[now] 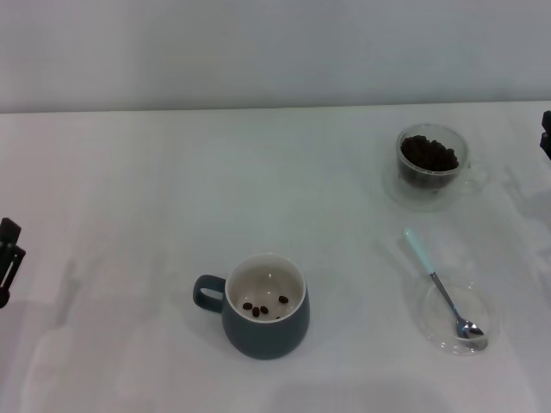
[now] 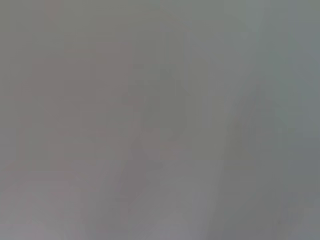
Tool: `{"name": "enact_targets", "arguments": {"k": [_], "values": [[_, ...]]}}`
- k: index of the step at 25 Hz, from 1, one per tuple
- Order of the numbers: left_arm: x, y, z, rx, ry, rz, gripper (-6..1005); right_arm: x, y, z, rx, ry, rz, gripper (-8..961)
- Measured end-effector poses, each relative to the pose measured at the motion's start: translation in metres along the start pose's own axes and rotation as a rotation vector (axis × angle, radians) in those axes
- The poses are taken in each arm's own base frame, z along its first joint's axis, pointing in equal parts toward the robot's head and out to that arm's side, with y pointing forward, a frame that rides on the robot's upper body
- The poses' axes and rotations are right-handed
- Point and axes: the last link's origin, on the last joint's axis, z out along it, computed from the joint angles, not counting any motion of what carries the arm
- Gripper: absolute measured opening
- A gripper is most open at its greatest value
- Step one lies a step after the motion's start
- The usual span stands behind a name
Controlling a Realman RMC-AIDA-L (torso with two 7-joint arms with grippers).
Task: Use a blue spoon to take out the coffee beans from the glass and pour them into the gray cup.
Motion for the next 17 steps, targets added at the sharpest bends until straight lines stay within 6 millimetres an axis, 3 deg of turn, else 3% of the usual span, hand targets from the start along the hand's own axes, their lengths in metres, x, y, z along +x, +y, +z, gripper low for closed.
{"name": "enact_targets", "arguments": {"k": [17], "values": [[0.004, -0.012, 0.004, 0.072, 0.018, 0.048, 806, 0.014, 0.000, 0.001, 0.018, 0.098, 0.212, 707]]}}
